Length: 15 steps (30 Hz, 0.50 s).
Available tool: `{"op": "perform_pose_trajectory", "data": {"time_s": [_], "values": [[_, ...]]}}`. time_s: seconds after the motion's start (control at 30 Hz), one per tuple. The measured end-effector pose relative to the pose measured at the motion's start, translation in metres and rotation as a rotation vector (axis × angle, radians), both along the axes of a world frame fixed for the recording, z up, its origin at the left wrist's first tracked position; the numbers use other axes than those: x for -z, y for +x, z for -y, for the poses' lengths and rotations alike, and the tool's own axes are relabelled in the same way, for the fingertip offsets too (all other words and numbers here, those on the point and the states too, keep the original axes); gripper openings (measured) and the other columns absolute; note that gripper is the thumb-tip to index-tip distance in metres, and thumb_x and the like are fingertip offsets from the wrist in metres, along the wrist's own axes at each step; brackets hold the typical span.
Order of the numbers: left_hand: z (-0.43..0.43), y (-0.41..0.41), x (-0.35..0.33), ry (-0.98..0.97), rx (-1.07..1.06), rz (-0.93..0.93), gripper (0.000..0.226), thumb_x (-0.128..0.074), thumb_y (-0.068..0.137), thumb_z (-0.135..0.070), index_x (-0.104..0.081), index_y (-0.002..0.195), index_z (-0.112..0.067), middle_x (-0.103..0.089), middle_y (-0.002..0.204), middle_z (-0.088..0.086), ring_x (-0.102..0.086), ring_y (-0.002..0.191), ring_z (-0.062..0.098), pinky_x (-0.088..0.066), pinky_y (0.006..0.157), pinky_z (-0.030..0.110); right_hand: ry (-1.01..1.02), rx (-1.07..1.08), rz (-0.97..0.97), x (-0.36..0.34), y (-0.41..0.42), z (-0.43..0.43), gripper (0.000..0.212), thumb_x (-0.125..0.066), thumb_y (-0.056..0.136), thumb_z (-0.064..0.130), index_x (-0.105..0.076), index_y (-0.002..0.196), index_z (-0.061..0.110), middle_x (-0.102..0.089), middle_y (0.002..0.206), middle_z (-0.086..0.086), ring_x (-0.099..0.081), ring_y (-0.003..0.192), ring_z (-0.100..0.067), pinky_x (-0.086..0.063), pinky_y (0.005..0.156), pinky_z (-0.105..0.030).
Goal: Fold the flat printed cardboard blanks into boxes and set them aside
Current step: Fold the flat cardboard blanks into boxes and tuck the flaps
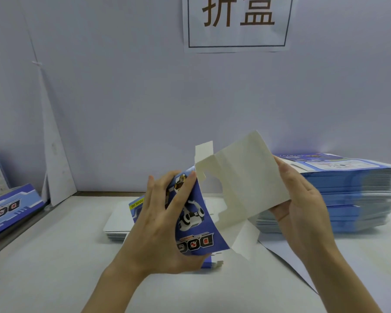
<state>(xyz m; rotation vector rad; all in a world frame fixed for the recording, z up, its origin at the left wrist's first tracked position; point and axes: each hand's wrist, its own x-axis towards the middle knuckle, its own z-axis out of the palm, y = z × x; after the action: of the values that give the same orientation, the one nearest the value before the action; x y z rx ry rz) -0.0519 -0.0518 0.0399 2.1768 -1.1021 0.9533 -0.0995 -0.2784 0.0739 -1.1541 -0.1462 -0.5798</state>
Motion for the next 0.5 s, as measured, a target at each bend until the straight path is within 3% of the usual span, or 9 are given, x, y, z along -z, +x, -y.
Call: {"op": "perform_pose_trajectory", "data": {"time_s": [0.07,0.2,0.33,0.43,0.5], "values": [[-0.0007,0.0016,0.0004,0.01,-0.032,0.036,0.115,-0.067,0.059,-0.07,-0.013,0.15,-0.024,-0.026,0.145,0.005,-0.028,0.137,0.022,-0.03,0.105,0.069,-0.024,0.002,-0.04,0.0022,0.0013,0.0008,0.029,-0.064,0.078,0.025,-0.076,0.103,0.019,-0.076,0.1,0.001,-0.07,0.084,-0.008,-0.058,0.067,-0.021],[-0.0017,0.0045,0.0028,0.005,-0.053,0.015,0.12,-0.07,0.055,-0.066,-0.009,0.151,-0.03,-0.024,0.145,0.003,-0.031,0.137,0.025,-0.027,0.109,0.065,-0.087,0.118,-0.069,0.0077,0.0047,0.0022,0.02,-0.065,0.085,0.01,-0.075,0.1,0.019,-0.077,0.095,0.002,-0.068,0.081,-0.009,-0.056,0.069,-0.022],[-0.0034,0.006,0.0022,0.064,-0.089,0.065,0.12,-0.069,0.055,-0.067,-0.009,0.151,-0.028,-0.023,0.145,0.006,-0.029,0.136,0.027,-0.029,0.107,0.065,-0.118,0.04,-0.1,0.0086,0.0047,-0.0021,0.024,-0.066,0.076,0.039,-0.078,0.091,0.026,-0.075,0.088,0.005,-0.065,0.075,-0.005,-0.054,0.065,-0.021],[-0.0068,0.0063,-0.0031,0.086,-0.085,0.171,0.117,-0.07,0.056,-0.066,-0.013,0.149,-0.022,-0.025,0.143,0.01,-0.029,0.134,0.028,-0.037,0.102,0.064,-0.109,0.141,-0.047,0.0057,0.0025,-0.0012,0.02,-0.063,0.077,0.041,-0.079,0.079,0.031,-0.074,0.078,0.01,-0.062,0.067,-0.001,-0.052,0.059,-0.015],[-0.0082,0.0054,-0.0065,0.032,-0.082,0.162,0.115,-0.066,0.057,-0.066,-0.013,0.149,-0.022,-0.025,0.142,0.009,-0.03,0.132,0.027,-0.047,0.095,0.057,-0.138,0.137,-0.06,0.0036,0.0025,0.0045,0.024,-0.063,0.074,0.047,-0.08,0.078,0.03,-0.073,0.078,0.01,-0.061,0.07,-0.003,-0.052,0.064,-0.018]]}}
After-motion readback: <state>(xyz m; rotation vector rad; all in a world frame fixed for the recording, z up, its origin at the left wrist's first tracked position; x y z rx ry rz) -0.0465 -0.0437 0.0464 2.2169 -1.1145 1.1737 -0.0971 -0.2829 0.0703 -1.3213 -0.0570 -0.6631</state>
